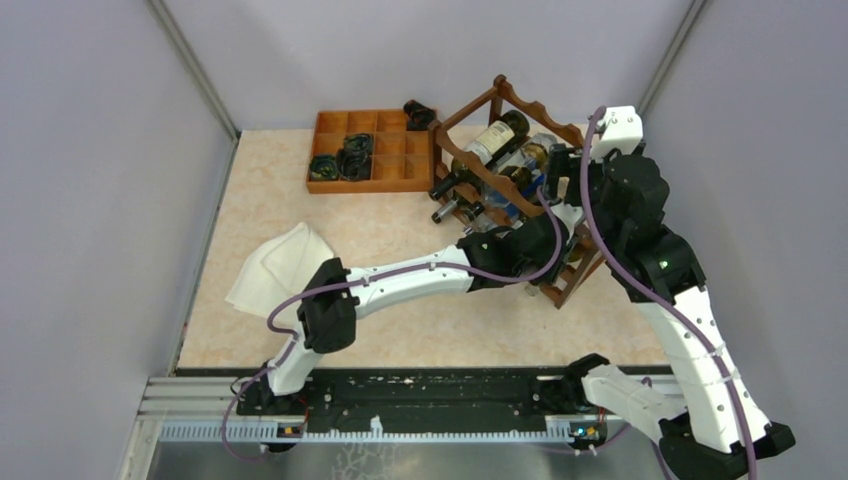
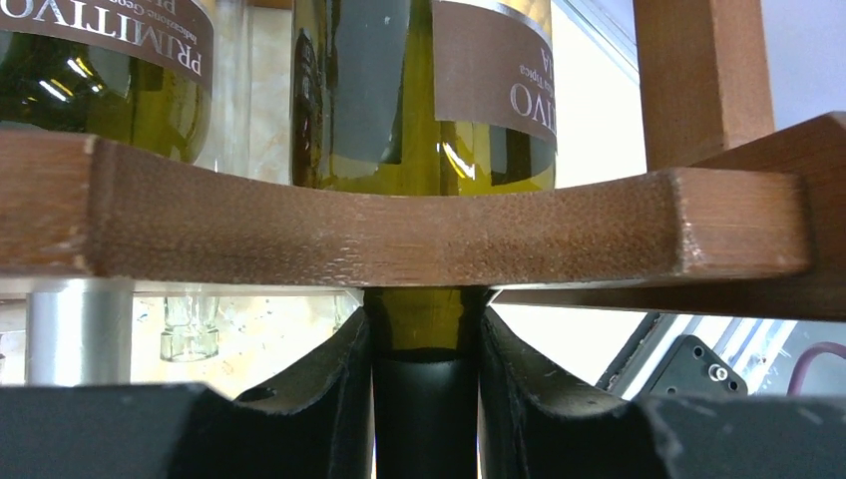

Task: Put the wine bottle on the wine rack
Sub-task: Place the wine bottle in the wine rack.

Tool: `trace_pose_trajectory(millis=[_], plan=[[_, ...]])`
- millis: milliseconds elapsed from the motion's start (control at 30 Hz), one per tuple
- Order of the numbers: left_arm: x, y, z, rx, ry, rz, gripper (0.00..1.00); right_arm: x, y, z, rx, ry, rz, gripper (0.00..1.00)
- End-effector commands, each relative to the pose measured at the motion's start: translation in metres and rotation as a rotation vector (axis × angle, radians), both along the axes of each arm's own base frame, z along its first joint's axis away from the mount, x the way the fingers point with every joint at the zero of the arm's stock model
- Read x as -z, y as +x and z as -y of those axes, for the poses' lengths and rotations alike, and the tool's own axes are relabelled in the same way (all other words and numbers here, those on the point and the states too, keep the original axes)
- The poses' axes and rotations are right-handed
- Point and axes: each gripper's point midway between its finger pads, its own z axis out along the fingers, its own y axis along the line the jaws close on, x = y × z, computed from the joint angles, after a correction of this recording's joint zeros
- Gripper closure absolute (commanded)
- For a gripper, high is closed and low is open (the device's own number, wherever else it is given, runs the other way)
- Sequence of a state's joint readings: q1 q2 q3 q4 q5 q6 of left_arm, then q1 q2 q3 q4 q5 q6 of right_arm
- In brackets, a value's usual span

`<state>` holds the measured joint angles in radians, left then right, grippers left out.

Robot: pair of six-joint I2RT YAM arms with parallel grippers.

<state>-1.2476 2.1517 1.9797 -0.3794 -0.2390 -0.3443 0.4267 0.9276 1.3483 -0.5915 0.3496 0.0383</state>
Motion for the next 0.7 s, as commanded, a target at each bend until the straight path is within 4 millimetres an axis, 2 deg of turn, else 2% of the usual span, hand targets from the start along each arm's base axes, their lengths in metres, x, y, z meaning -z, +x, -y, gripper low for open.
trace_pose_trajectory(millis=[0,233,567,667], plan=[[-0.065,-0.001,0.032,0.026,-0.192,0.1,1.0,-0.02,-0.004,-0.02,-0.098,0.089,0.064,0.14],[-0.055,-0.004,0.024,-0.02,-0.231,0.048,1.0,-0.022,-0.006,-0.02,-0.097,0.097,0.076,0.14],[-0.052,0.014,0.014,-0.139,-0.282,0.089,0.99,-0.02,-0.007,-0.019,-0.097,0.099,0.075,0.14],[-0.052,0.018,0.013,-0.146,-0.277,0.121,0.93,-0.018,-0.007,-0.02,-0.098,0.097,0.073,0.14]])
